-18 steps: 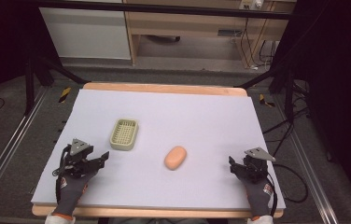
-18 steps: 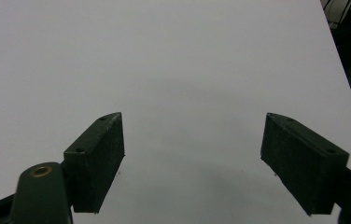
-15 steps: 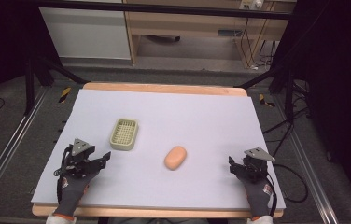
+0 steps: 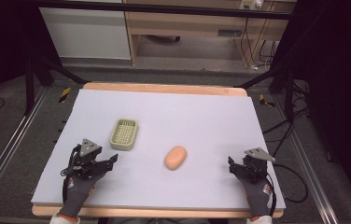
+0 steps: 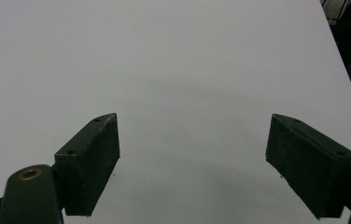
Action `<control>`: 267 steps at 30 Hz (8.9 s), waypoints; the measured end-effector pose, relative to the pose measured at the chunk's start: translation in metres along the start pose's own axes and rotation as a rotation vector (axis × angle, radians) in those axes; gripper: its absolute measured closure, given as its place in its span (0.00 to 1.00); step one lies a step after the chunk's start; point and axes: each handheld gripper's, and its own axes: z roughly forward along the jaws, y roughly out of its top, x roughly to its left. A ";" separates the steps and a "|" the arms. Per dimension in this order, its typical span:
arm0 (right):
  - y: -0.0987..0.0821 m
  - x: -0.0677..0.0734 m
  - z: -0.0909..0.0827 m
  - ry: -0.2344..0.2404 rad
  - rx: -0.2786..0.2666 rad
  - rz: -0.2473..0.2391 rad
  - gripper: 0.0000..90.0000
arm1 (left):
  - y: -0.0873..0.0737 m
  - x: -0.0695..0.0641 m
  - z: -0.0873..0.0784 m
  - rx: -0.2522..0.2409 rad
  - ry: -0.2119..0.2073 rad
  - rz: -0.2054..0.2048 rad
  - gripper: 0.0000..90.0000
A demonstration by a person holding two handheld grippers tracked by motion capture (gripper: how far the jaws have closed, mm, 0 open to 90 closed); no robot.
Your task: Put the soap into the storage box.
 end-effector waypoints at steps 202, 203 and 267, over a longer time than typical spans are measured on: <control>-0.001 0.003 0.002 -0.013 0.024 0.013 0.15 | 0.072 -0.161 0.122 0.236 -0.247 0.255 0.34; -0.001 0.003 0.001 -0.014 0.023 0.013 0.15 | 0.074 -0.160 0.114 0.218 -0.248 0.252 0.34; 0.000 0.006 0.002 -0.011 0.018 0.005 0.14 | 0.089 -0.042 0.066 0.130 -0.081 0.064 0.35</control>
